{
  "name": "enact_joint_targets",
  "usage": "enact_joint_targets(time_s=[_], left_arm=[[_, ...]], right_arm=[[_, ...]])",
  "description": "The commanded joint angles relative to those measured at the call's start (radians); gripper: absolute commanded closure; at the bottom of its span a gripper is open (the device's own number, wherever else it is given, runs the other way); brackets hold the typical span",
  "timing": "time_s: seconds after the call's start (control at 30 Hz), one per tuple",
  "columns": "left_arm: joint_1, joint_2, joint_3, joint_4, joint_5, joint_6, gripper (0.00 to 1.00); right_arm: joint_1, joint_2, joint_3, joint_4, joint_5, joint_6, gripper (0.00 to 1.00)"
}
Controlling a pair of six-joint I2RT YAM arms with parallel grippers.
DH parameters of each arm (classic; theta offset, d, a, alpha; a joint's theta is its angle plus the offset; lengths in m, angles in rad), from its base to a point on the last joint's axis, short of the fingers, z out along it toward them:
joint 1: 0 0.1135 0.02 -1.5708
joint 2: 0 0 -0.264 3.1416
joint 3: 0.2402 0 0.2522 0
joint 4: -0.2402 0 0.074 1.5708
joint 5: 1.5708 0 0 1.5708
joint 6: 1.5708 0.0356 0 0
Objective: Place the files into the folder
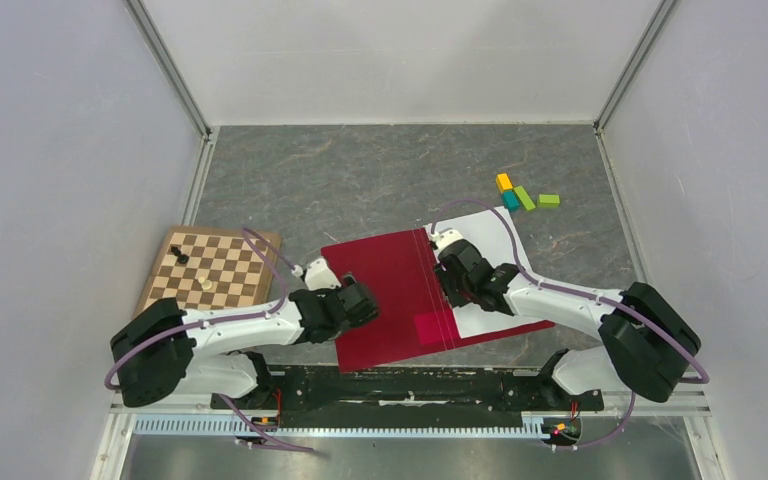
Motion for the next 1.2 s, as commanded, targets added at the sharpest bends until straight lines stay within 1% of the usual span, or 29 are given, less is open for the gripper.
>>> enact_joint_targets(time_s=[0.0, 0.07, 0.13, 0.3, 0.4, 0.47, 0.57, 0.7, 0.97, 1.17], left_arm=[[0.026, -0.059, 0.045, -0.038, -0.022, 0.188, 0.18], [0.073, -0.096, 0.044, 0.008, 0.039, 0.297, 0.18], [0.146, -0.143, 0.032, 0.056, 0.127, 0.392, 0.18], [0.293, -0.278, -0.012, 0.108, 0.279, 0.530, 0.17], [0.365, -0.295, -0.006, 0.102, 0.359, 0.595, 0.17], [0.398, -0.283, 0.000, 0.107, 0.417, 0.632, 0.16], [0.421, -0.260, -0.001, 0.114, 0.472, 0.656, 0.16], [0.430, -0.250, -0.023, 0.140, 0.503, 0.652, 0.17], [0.437, -0.247, -0.039, 0.134, 0.483, 0.663, 0.17], [0.447, -0.258, -0.062, 0.174, 0.479, 0.652, 0.16]], right_arm=[[0.016, -0.021, 0.026, -0.006, 0.046, 0.015, 0.63], [0.036, -0.007, 0.038, -0.002, 0.086, 0.018, 0.63], [0.048, 0.017, 0.056, -0.002, 0.124, 0.021, 0.63], [0.068, 0.058, 0.085, 0.015, 0.143, 0.030, 0.63], [0.080, 0.089, 0.106, 0.022, 0.151, 0.036, 0.63], [0.085, 0.118, 0.122, 0.023, 0.156, 0.038, 0.65], [0.091, 0.150, 0.132, 0.029, 0.174, 0.045, 0.68], [0.093, 0.169, 0.137, 0.039, 0.188, 0.054, 0.72], [0.102, 0.198, 0.128, 0.046, 0.187, 0.065, 0.80], [0.110, 0.255, 0.146, 0.018, 0.208, 0.075, 0.91]])
